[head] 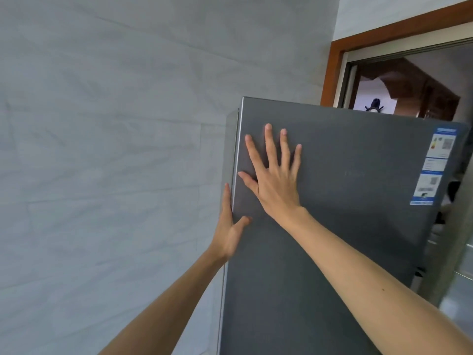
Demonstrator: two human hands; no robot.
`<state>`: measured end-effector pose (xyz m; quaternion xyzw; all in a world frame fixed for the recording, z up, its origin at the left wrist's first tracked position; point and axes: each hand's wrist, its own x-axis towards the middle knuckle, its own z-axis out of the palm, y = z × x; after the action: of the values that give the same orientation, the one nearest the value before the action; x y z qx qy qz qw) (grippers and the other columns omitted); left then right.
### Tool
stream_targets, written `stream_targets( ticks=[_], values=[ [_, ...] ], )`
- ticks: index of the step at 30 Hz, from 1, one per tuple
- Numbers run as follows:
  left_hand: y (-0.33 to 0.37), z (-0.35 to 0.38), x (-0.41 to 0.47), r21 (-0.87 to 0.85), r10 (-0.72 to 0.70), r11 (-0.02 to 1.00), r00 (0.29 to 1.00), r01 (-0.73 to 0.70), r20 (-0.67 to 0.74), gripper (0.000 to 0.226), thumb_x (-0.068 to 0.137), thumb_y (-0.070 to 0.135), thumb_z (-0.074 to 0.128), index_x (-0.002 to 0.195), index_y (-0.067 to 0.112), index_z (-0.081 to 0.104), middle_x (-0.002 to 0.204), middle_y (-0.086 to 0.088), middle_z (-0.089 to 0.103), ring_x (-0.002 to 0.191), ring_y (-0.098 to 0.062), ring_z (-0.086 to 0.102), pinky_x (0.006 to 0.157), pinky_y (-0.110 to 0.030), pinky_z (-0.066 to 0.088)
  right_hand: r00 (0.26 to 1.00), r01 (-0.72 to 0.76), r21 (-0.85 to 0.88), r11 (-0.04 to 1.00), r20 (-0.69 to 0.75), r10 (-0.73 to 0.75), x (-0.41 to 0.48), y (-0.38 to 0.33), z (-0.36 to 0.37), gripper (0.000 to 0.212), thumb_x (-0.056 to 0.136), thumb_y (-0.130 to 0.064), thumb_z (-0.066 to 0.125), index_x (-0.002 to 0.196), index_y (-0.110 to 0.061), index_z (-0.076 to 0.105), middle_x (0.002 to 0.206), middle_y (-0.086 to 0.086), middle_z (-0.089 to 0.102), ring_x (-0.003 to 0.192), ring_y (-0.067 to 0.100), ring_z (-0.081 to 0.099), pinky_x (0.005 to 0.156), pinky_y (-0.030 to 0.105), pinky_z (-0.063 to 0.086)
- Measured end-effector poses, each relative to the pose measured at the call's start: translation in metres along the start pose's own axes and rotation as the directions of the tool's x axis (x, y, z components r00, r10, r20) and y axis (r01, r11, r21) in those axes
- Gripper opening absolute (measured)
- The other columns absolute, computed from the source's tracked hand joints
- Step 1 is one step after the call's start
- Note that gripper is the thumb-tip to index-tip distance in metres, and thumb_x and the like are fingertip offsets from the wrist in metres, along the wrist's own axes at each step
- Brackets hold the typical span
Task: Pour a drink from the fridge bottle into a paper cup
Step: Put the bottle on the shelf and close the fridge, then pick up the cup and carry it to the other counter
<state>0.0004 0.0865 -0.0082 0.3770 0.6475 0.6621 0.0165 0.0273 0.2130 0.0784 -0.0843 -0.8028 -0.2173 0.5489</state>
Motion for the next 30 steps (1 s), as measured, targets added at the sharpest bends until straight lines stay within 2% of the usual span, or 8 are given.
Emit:
stream_targets(
  ticks=[6,9,11,17,21,25,28,30],
  values=[
    [-0.013,-0.004,0.019,-0.003,0.014,1.000,1.000,-0.014,-0.016,0.095,0.079,0.017,0.049,0.158,0.030,-0.002,0.165,0.015,0.006,0.150,0.001,0.011,0.125,-0.037,0.018,0.995,-0.007,0.010,1.000,-0.097,0.008,0.006,-0.001,0.029,0.069,0.095,-0.060,0.044,0.154,-0.029,0.026,0.160,0.015,0.026,0.146,0.044,0.023,0.111,0.070,0.020],
    [-0.018,-0.002,0.025,-0.004,0.026,1.000,0.999,-0.026,-0.024,0.094,0.080,0.010,0.047,0.158,0.025,-0.003,0.164,0.016,0.006,0.142,0.017,0.013,0.113,-0.009,0.024,0.992,-0.008,0.026,1.000,-0.129,0.012,0.006,0.000,0.036,0.068,0.095,-0.060,0.044,0.154,-0.030,0.029,0.160,0.014,0.027,0.146,0.044,0.024,0.111,0.069,0.021],
    [-0.020,-0.002,0.027,-0.014,0.039,0.999,0.999,-0.039,-0.017,0.094,0.081,0.007,0.046,0.158,0.023,-0.004,0.164,0.017,0.005,0.141,0.019,0.012,0.105,0.000,0.024,0.990,-0.004,0.034,0.999,-0.139,0.009,0.006,0.001,0.038,0.067,0.096,-0.060,0.043,0.154,-0.030,0.029,0.160,0.014,0.027,0.146,0.043,0.024,0.111,0.069,0.020],
    [-0.023,-0.001,0.029,-0.036,0.026,0.999,0.999,-0.027,-0.028,0.094,0.081,0.005,0.047,0.159,0.027,-0.001,0.163,0.017,0.017,0.140,0.014,0.027,0.103,-0.006,0.034,0.992,0.006,0.055,0.998,-0.124,0.001,0.005,0.002,0.040,0.064,0.098,-0.059,0.040,0.154,-0.030,0.029,0.160,0.014,0.026,0.146,0.043,0.022,0.112,0.070,0.019],
    [-0.014,-0.006,0.023,-0.002,-0.107,0.994,0.994,0.107,0.003,0.104,0.075,0.024,0.054,0.158,0.030,-0.008,0.163,0.008,0.022,0.146,-0.010,0.030,0.118,-0.038,0.033,0.995,0.006,0.063,0.998,-0.099,0.000,0.005,0.002,0.037,0.062,0.099,-0.058,0.038,0.154,-0.029,0.030,0.160,0.014,0.025,0.147,0.043,0.022,0.112,0.069,0.018],
    [0.000,-0.022,0.003,0.269,-0.174,0.948,0.985,0.171,-0.010,0.099,0.082,0.034,0.052,0.158,0.021,-0.011,0.165,-0.005,0.015,0.150,-0.021,0.020,0.121,-0.036,0.022,1.000,-0.028,0.090,0.996,0.004,0.028,0.004,-0.003,0.023,0.063,0.099,-0.053,0.041,0.155,-0.028,0.028,0.162,0.014,0.021,0.148,0.042,0.020,0.114,0.066,0.015],
    [0.000,-0.048,-0.015,0.447,-0.194,0.867,0.975,0.221,-0.105,0.085,0.096,0.031,0.052,0.158,0.017,-0.004,0.159,-0.015,0.027,0.143,-0.029,0.034,0.113,-0.039,0.030,0.992,-0.106,0.204,0.973,0.095,0.088,0.000,-0.031,0.001,0.067,0.089,-0.035,0.052,0.152,-0.021,0.033,0.160,0.022,0.019,0.145,0.046,0.020,0.114,0.062,0.018],
    [-0.003,-0.074,-0.028,0.553,-0.220,0.791,0.965,0.262,-0.143,0.081,0.097,0.031,0.052,0.158,0.013,0.001,0.154,-0.019,0.034,0.137,-0.032,0.040,0.111,-0.040,0.034,0.990,-0.024,0.301,0.953,0.138,-0.018,-0.010,-0.058,-0.010,0.068,0.084,-0.027,0.057,0.149,-0.018,0.038,0.155,0.026,0.029,0.141,0.046,0.029,0.111,0.061,0.024]
  ],
)
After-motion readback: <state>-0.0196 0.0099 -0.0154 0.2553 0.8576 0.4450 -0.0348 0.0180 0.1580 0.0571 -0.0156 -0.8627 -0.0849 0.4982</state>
